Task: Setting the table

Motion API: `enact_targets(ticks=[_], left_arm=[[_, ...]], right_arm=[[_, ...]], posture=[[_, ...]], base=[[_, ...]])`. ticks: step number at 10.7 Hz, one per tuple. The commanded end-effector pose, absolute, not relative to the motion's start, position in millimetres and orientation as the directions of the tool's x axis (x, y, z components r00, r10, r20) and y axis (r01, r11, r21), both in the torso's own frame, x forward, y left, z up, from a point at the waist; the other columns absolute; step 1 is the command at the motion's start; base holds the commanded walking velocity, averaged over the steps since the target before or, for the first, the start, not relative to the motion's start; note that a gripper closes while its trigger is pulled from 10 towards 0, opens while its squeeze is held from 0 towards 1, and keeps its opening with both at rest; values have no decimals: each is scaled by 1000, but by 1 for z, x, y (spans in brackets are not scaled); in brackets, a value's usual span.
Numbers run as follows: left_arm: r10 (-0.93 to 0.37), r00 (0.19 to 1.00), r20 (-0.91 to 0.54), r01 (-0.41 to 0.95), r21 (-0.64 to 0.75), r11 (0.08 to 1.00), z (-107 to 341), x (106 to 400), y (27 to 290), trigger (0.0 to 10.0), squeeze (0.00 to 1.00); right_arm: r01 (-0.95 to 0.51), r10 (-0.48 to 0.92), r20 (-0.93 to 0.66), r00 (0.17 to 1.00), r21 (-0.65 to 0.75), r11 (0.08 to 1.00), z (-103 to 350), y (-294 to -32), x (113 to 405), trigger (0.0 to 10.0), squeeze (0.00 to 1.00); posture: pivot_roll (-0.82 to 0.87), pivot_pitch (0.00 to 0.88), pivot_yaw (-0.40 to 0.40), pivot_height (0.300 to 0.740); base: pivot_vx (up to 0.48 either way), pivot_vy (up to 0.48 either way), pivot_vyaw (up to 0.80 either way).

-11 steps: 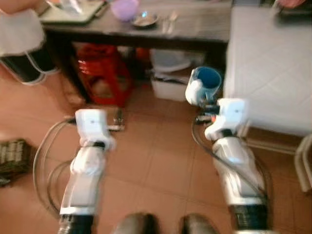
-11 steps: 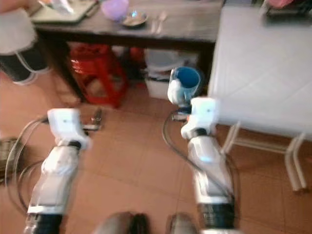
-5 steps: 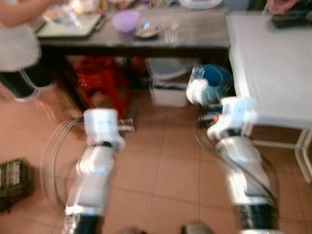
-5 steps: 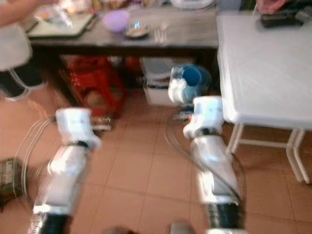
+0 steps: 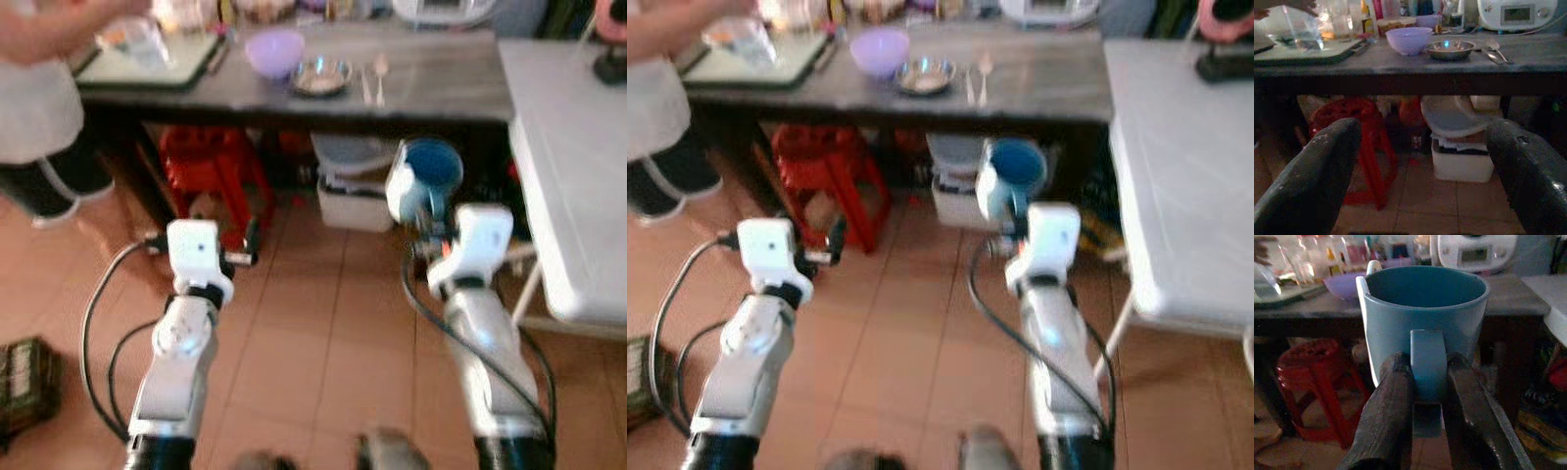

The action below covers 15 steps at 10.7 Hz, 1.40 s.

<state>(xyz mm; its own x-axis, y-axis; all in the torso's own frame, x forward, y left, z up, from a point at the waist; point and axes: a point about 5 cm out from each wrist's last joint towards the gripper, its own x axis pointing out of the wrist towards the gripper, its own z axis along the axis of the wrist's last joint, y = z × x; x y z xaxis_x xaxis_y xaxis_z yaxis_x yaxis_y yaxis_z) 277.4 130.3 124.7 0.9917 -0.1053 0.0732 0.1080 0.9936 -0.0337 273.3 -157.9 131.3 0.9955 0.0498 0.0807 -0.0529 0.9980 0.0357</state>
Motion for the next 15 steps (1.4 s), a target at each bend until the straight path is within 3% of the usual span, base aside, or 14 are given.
enact_targets(ticks=[1, 6, 15], left_arm=[[-115, 990, 80, 117, -25, 993, 127, 277, 130, 10000, 0], [-190, 976, 107, 194, -22, 981, 133, 276, 118, 10000, 0], [-209, 971, 113, 212, -14, 977, 135, 276, 116, 10000, 0]], right_arm=[[-66, 60, 131, 990, 42, 997, 144, -155, 273, 10000, 0], [-69, 64, 174, 983, 23, 997, 158, -154, 287, 10000, 0], [-72, 68, 193, 979, 15, 997, 165, -151, 297, 10000, 0]], posture=[[-47, 79, 85, 740], [-45, 75, 86, 740], [-40, 72, 85, 740]], base=[[480, 0, 0], [480, 0, 0], [480, 0, 65]])
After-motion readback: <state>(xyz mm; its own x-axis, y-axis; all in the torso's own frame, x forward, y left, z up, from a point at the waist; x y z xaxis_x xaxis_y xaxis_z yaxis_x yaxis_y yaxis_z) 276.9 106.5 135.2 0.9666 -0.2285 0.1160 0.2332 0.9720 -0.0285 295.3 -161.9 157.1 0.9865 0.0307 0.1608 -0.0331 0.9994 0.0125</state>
